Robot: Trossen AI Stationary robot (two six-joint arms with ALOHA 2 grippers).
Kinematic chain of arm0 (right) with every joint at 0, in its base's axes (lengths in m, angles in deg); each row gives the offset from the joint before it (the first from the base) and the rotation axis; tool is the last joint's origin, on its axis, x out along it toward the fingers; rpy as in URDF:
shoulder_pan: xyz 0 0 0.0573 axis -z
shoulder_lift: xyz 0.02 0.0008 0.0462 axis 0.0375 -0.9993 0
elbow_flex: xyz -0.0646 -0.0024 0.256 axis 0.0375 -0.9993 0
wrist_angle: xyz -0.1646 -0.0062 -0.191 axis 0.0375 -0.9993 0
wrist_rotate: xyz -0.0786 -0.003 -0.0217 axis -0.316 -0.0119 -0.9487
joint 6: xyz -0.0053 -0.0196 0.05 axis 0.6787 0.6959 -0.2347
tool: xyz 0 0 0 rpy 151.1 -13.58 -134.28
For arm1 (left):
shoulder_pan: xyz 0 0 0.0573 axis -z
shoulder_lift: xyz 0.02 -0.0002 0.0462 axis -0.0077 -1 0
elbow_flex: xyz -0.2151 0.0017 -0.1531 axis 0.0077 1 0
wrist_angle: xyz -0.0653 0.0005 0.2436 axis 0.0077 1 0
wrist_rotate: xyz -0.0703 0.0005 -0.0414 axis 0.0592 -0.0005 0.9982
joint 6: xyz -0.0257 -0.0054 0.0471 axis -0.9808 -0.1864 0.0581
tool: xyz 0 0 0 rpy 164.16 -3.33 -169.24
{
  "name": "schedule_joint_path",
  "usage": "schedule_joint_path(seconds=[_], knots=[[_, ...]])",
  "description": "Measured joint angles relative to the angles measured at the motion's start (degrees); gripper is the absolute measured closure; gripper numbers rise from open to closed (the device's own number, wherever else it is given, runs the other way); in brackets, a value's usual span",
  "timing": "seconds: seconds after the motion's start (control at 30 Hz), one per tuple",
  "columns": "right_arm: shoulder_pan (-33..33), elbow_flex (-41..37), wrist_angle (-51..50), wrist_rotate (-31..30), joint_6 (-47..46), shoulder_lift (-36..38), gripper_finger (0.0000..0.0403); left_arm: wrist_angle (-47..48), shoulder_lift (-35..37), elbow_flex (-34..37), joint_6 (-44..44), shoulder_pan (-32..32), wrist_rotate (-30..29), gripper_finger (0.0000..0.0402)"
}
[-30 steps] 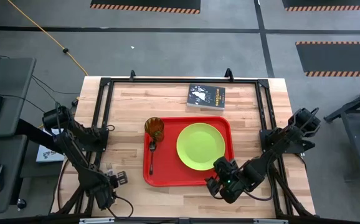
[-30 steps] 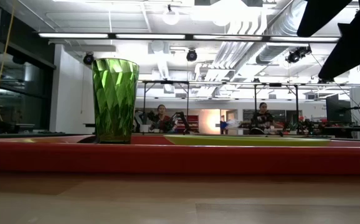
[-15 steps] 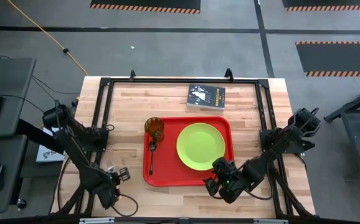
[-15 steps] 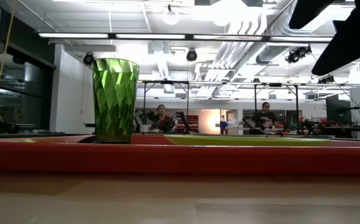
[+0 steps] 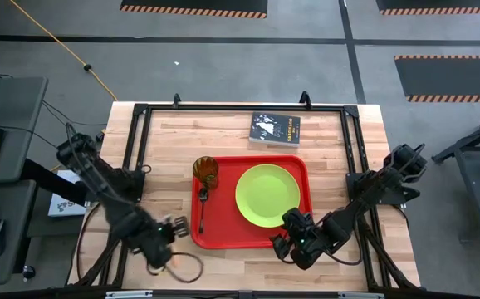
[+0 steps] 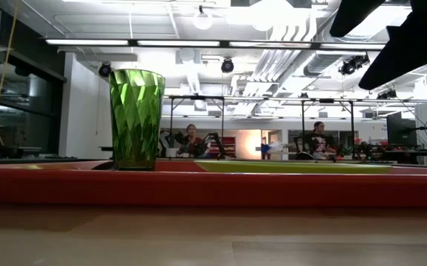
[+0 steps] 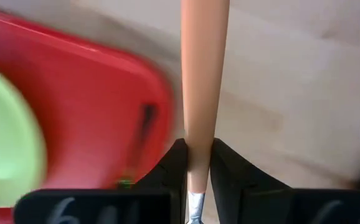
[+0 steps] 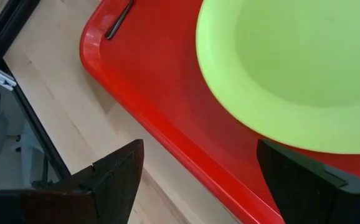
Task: Pick and place plate/cup/fork/spoon on tray
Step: Put the light orange fork on the red tray to the right of the black spoon
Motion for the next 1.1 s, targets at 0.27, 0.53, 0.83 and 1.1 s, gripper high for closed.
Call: schedule_joint_path(seconds=[0.27, 0.53, 0.83, 1.1], knots=[[0.5, 0.0, 0.2, 0.0, 0.0, 0.0, 0.0098, -7.1, -11.0, -7.3, 21.2, -12.2, -3.7, 0.0367], [0.6, 0.0, -0.2, 2.1, 0.0, 0.0, 0.0098, -15.1, -22.5, -12.7, 32.1, -14.0, -0.5, 0.0367], [0.6, 0.0, -1.0, 2.6, 1.0, 0.0, 0.0098, -16.2, -28.0, -13.1, 36.1, -19.7, -4.6, 0.0365], [0.6, 0.0, -0.9, 3.0, 2.1, 0.0, 0.0098, -15.3, -28.1, -13.2, 36.6, -27.4, -0.1, 0.0364]])
